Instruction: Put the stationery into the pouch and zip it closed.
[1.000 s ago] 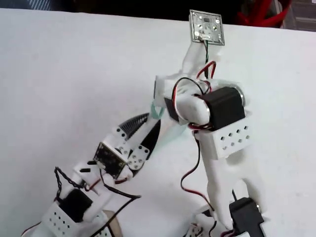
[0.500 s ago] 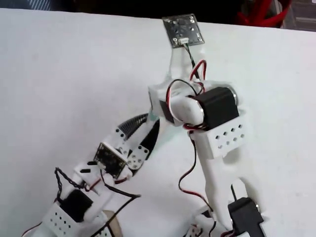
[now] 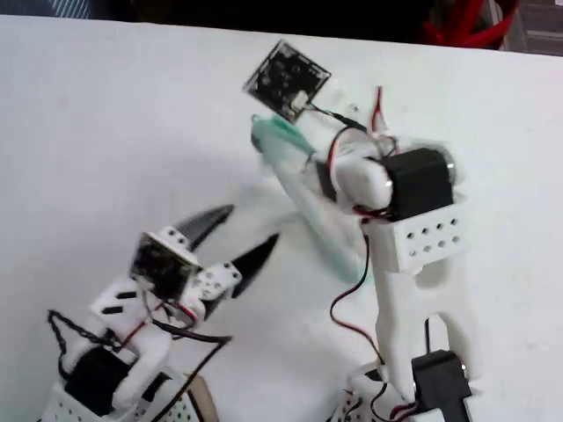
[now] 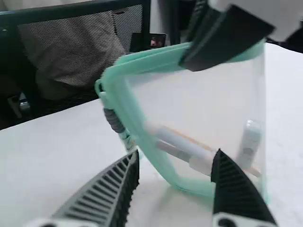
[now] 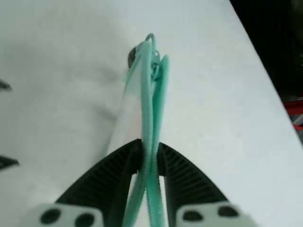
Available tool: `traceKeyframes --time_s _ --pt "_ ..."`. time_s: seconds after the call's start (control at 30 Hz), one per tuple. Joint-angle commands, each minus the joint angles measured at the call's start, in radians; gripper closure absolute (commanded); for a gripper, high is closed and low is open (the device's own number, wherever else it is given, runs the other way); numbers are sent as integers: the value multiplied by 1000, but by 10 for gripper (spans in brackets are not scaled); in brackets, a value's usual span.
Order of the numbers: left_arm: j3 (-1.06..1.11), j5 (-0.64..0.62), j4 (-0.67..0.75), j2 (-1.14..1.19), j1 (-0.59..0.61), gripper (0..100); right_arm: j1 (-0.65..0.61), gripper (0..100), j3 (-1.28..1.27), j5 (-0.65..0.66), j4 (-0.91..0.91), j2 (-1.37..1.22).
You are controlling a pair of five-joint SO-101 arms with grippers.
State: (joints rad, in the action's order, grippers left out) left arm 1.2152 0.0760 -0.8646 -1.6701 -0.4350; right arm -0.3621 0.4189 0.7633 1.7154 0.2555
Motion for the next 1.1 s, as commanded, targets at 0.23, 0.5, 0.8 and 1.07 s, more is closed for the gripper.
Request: traceKeyframes --time_s 0.23,0.5,0.8,1.07 --pt "66 -11 155 -4 124 751 65 981 84 318 8 22" --pt "204 -9 379 -1 127 752 125 981 -69 448 5 21" --pt "201 155 463 2 133 845 131 981 -157 453 4 21" --pt "-107 29 419 340 242 827 133 981 -160 453 4 12"
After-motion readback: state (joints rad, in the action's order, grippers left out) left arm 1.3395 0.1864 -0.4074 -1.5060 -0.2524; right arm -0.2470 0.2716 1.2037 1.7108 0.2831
